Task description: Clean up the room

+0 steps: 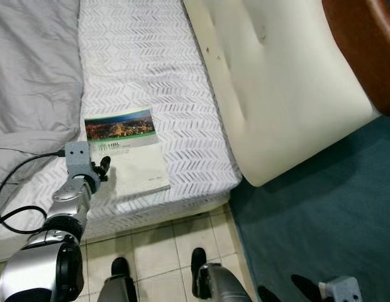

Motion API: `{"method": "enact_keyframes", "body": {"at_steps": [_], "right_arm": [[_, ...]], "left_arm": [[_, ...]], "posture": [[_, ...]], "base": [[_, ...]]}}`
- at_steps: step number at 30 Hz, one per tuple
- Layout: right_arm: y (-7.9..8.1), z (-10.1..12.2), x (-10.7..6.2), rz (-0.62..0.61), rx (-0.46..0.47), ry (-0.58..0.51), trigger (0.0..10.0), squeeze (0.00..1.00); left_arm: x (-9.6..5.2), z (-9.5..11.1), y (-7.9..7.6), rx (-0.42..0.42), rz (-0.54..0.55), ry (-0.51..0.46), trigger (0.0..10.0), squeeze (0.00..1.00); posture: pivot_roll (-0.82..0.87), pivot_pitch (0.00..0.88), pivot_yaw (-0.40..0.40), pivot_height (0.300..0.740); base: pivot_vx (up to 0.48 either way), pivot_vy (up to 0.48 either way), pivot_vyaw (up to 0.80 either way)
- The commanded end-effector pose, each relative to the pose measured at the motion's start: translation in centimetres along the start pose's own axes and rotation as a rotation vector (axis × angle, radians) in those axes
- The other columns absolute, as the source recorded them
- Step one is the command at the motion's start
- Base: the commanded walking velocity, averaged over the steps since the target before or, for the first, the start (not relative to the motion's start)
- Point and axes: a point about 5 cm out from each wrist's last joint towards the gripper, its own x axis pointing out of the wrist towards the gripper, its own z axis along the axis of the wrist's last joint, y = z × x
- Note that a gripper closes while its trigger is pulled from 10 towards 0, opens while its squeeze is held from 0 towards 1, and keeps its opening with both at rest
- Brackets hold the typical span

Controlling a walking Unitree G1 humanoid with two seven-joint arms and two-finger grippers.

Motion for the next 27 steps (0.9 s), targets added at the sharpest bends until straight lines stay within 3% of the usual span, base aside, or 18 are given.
{"method": "enact_keyframes", "body": {"at_steps": [1, 4, 5, 6, 9, 12, 13, 14, 16, 19, 21, 22, 23, 27], "right_arm": [[-0.7, -0.7, 1.0, -0.024, 0.002, 0.016, 10.0, 0.00], [-1.0, -0.5, 2.1, -0.025, 0.001, -0.006, 10.0, 0.00], [-1.6, 0.1, 4.3, -0.026, 0.005, -0.061, 10.0, 0.00], [-1.7, 0.3, 5.1, -0.026, 0.007, -0.076, 10.0, 0.00], [-2.0, 0.9, 6.3, -0.035, 0.003, -0.116, 10.0, 0.00], [-3.1, 2.7, 8.7, -0.088, 0.052, -0.215, 10.0, 0.00], [-3.1, 2.7, 8.7, -0.088, 0.052, -0.215, 10.0, 0.00], [-4.0, 3.3, 9.5, -0.134, 0.093, -0.260, 10.0, 0.00], [-4.8, 3.3, 10.1, -0.191, 0.108, -0.279, 10.0, 0.00], [-5.4, 3.2, 10.9, -0.232, 0.116, -0.289, 10.0, 0.00], [-5.9, 3.1, 11.3, -0.284, 0.125, -0.308, 10.0, 0.00], [-6.1, 3.1, 11.5, -0.307, 0.118, -0.313, 10.0, 0.00], [-6.2, 3.2, 11.7, -0.318, 0.106, -0.317, 10.0, 0.00], [-6.1, 3.3, 12.3, -0.318, 0.096, -0.321, 10.0, 0.00]], "left_arm": [[-0.4, -0.6, 1.0, 0.086, -0.015, 0.019, 10.0, 1.00], [-0.4, -0.1, 1.4, 0.127, -0.025, 0.003, 10.0, 1.00], [-0.6, 1.0, 2.2, 0.238, -0.064, -0.037, 10.0, 1.00], [-0.7, 1.2, 2.3, 0.269, -0.080, -0.046, 10.0, 1.00], [-0.8, 1.2, 1.8, 0.282, -0.147, -0.070, 10.0, 1.00], [-1.8, -1.1, -0.9, 0.243, -0.291, -0.154, 10.0, 1.00], [-1.8, -1.1, -0.9, 0.243, -0.291, -0.154, 10.0, 1.00], [-3.0, -2.7, -2.0, 0.191, -0.291, -0.203, 10.0, 1.00], [-4.5, -4.3, -3.3, 0.172, -0.292, -0.227, 10.0, 1.00], [-5.4, -5.3, -4.5, 0.144, -0.286, -0.230, 10.0, 1.00], [-6.7, -6.5, -7.5, 0.113, -0.334, -0.230, 10.0, 1.00], [-7.3, -7.0, -9.2, 0.089, -0.379, -0.228, 10.0, 0.54], [-8.0, -7.4, -10.8, 0.094, -0.404, -0.236, 10.0, 0.00], [-8.7, -7.4, -12.2, 0.093, -0.422, -0.258, 10.0, 0.00]], "posture": [[-0.33, 0.286, -0.127, 0.740], [-0.30, 0.258, -0.111, 0.740], [-0.24, 0.179, -0.077, 0.740], [-0.23, 0.165, -0.070, 0.740], [-0.20, 0.127, -0.056, 0.740], [-0.11, 0.016, -0.028, 0.740], [-0.11, 0.016, -0.028, 0.740], [-0.05, 0.000, -0.030, 0.740], [-0.02, 0.000, -0.035, 0.740], [0.03, 0.000, -0.042, 0.740], [0.05, 0.000, -0.051, 0.740], [0.06, 0.000, -0.050, 0.740], [0.06, 0.000, -0.051, 0.740], [0.06, 0.000, -0.056, 0.740]], "base": [[0.000, 0.000, 0.00], [0.000, 0.000, 0.00], [0.000, 0.000, 0.00], [0.000, 0.000, 0.00], [0.000, 0.000, 0.00], [0.000, 0.000, 0.00], [0.000, 0.000, 0.00], [0.000, 0.000, 0.00], [0.000, 0.000, 0.00], [0.000, 0.000, 0.00], [0.000, 0.000, 0.00], [0.000, 0.000, 0.00], [0.000, 0.000, 0.00], [0.000, 0.000, 0.00]]}}
